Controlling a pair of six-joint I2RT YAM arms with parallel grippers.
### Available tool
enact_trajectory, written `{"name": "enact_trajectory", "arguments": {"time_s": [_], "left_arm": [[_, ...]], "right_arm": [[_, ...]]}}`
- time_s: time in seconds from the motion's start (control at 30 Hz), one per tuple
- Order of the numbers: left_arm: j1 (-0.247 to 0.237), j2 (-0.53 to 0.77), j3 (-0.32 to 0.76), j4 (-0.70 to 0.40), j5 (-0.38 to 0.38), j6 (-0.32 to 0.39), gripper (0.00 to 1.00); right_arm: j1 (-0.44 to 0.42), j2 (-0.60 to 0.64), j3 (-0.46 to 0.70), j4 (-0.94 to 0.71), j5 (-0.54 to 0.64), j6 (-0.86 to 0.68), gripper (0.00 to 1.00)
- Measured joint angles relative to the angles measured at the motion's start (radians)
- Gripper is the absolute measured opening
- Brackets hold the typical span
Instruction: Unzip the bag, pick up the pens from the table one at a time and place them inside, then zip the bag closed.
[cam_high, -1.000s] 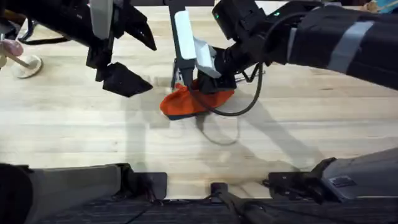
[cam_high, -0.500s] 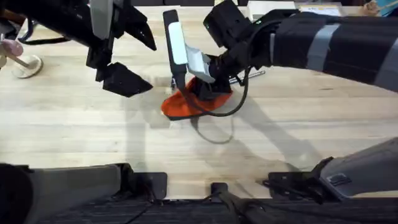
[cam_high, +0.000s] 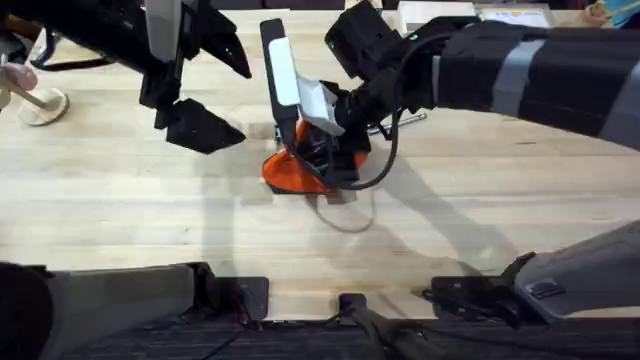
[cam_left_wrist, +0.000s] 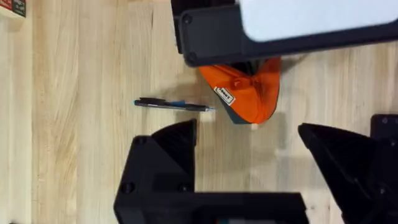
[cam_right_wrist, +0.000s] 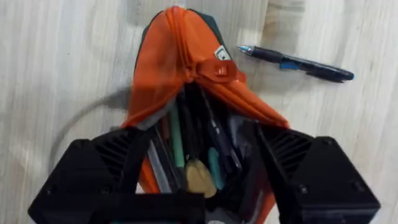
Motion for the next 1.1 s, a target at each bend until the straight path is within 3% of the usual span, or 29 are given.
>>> {"name": "enact_trajectory", "arguments": {"time_s": [0.33, 0.63, 0.77, 0.8, 1.1], "left_arm": [[0.000, 0.000, 0.000, 0.000, 0.000, 0.000, 0.994], [0.000, 0.000, 0.000, 0.001, 0.000, 0.000, 0.994], [0.000, 0.000, 0.000, 0.001, 0.000, 0.000, 0.995], [0.000, 0.000, 0.000, 0.001, 0.000, 0.000, 0.994], [0.000, 0.000, 0.000, 0.001, 0.000, 0.000, 0.995]], "right_arm": [[0.000, -0.016, 0.000, 0.003, 0.001, -0.001, 0.997], [-0.003, -0.248, 0.011, 0.011, -0.006, 0.081, 0.998], [-0.036, -0.327, 0.017, 0.012, -0.017, 0.198, 0.998], [-0.095, -0.360, 0.017, 0.013, -0.019, 0.321, 0.998], [-0.271, -0.373, 0.017, 0.073, -0.018, 0.740, 0.998]]}}
